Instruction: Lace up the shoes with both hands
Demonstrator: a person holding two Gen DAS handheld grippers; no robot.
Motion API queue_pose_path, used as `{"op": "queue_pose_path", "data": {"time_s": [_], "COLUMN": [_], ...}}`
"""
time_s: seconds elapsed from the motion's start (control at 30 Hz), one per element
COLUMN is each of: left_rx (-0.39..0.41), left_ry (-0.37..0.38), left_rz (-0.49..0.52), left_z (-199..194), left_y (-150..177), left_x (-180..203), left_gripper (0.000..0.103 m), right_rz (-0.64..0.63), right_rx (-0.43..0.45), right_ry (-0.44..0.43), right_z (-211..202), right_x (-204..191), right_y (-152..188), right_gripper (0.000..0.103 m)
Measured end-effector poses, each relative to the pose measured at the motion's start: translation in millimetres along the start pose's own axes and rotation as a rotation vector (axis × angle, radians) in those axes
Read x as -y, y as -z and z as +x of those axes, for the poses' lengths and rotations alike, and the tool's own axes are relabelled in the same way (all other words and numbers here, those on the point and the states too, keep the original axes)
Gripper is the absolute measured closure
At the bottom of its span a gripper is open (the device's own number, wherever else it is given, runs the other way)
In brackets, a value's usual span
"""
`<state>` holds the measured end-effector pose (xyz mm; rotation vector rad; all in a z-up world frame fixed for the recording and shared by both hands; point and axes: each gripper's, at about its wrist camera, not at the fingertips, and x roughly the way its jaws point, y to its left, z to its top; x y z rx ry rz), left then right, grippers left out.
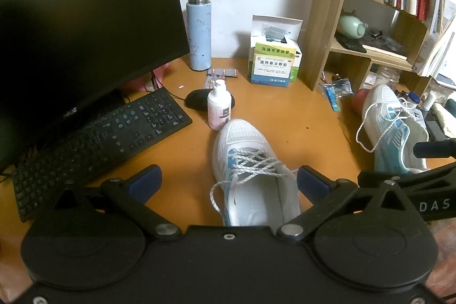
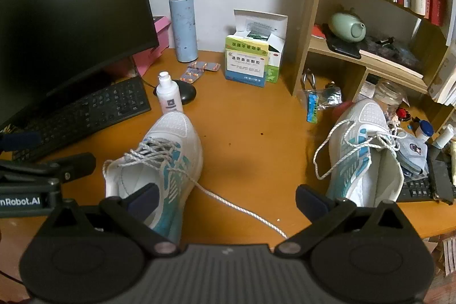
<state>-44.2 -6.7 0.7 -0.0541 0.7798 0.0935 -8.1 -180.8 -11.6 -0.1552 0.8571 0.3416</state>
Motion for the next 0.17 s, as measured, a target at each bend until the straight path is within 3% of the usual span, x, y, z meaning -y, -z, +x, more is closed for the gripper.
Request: {"op": "queue_pose_path", "data": {"time_s": [0.17], "left_rx": [0.005], "left_ry": [-0.008], "left_rz": [-0.003], "left_z": [1.6], "left_y": [2.1], "left_x": [-0.6], "left_gripper": [0.000], "right_rz": [-0.010], "right_rx": [0.001], "right_ry": [-0.006], "right_z": [-1.0], "right_x": [-1.7], "right_y": [-0.2], "right_gripper": [0.001]}}
